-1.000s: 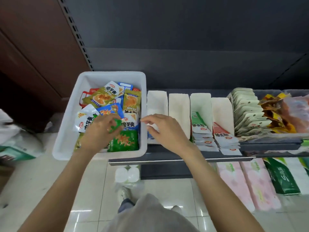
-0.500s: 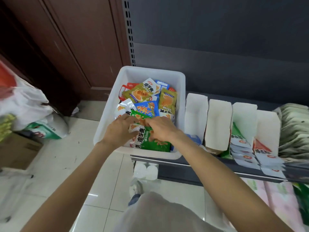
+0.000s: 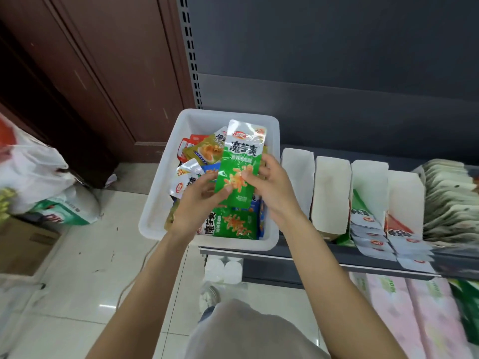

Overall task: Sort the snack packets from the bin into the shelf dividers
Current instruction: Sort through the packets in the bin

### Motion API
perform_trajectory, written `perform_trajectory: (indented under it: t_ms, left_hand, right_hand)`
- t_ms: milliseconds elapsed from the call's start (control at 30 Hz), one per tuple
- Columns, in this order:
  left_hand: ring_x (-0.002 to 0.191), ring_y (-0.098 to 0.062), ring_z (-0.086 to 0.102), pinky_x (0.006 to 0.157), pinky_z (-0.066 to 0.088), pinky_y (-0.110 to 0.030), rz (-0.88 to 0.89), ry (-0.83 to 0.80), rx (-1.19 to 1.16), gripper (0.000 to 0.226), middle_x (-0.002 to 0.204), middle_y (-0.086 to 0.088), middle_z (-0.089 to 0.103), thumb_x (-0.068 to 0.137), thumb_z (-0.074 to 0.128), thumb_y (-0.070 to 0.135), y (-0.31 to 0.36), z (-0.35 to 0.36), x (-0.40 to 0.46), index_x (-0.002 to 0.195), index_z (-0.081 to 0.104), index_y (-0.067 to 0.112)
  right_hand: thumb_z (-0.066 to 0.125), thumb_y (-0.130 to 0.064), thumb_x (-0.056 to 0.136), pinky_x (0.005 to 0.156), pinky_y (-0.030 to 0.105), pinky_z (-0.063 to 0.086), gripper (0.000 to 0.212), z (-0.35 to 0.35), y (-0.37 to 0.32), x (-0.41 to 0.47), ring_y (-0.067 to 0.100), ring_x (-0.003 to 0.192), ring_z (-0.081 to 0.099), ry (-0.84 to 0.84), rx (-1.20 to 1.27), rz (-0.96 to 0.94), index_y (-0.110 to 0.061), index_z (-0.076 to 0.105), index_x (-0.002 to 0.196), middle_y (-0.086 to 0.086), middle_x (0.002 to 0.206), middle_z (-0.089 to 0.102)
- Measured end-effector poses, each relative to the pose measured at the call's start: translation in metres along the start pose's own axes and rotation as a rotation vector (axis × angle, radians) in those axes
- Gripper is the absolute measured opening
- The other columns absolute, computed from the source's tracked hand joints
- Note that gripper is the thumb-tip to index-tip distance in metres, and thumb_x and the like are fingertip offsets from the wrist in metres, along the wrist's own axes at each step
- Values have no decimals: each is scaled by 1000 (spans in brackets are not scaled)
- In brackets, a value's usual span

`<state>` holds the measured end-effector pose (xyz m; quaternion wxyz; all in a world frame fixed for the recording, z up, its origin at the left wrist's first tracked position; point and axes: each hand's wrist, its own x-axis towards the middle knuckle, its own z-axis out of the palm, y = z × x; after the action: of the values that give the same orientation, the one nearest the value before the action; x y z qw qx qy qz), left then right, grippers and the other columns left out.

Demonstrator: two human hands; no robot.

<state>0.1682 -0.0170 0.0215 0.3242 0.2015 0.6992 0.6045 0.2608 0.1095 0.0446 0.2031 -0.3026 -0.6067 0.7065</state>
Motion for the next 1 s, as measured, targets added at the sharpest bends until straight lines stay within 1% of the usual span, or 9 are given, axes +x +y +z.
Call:
perform_trajectory:
  t_ms: [133,167,267,433,567,633,733,833,1000]
  left_hand:
    - [81,-24,65,74,57,-37,117,-40,104,16,85,-15,67,80,72,18,13,22,-4,94,65,16]
    - [79,-18,64,77,56,-36,149,-64,152,14,84,-8,68,78,73,19,15,26,-5,90,65,21]
    - [76,0,63,79,53,-22,269,-157,353,18,79,22,68,78,74,18,21,44,-6,83,63,33]
    - [77,-4,61,70,53,-28,572,-241,549,9,84,15,67,82,72,17,32,107,2,90,72,22]
    - [93,-12,55,80,43,-22,797,-216,612,15,98,8,66,84,68,17,33,180,6,93,74,27]
    - [96,-13,54,83,41,-21,784,-239,607,15,101,5,64,85,67,17,27,210,8,97,74,24]
    - [93,-10,58,86,47,-25,698,-354,578,21,105,2,63,87,64,14,19,232,10,106,70,19]
    - [107,-13,58,97,43,-26,635,-470,668,32,120,1,62,88,62,15,8,243,9,120,63,19]
    - [123,-16,49,104,34,-25,589,-566,899,42,137,0,53,92,56,21,-3,242,8,133,51,21]
  right_hand:
    - [63,-8,89,69,23,53,31,-35,-16,-20,9,82,68,181,158,-71,-16,50,116,5,95,71]
    - [63,-8,89,68,22,53,31,-49,-19,-24,9,80,68,226,146,-98,-17,50,115,5,92,71]
    - [66,-6,86,62,23,53,33,-96,-24,-43,10,77,66,242,-91,-172,-21,53,112,2,90,71]
    - [67,-9,86,57,17,51,10,-162,-23,-95,13,72,66,378,-336,-280,-17,60,86,4,82,70]
    - [66,-10,87,69,16,52,19,-199,-10,-132,3,82,67,637,-554,-429,-28,59,85,-8,87,70]
    - [66,-8,88,74,16,52,15,-215,0,-139,7,81,67,771,-643,-475,-22,63,90,-7,87,69]
    - [67,-7,87,72,2,43,4,-228,17,-136,4,77,62,915,-721,-492,-6,67,91,-5,83,67]
    - [68,-10,87,67,-2,38,5,-239,33,-127,3,71,61,964,-748,-450,-6,68,90,-1,80,69]
    - [67,-10,86,64,27,54,13,-243,61,-104,20,77,69,820,-999,-438,-13,72,98,1,93,73]
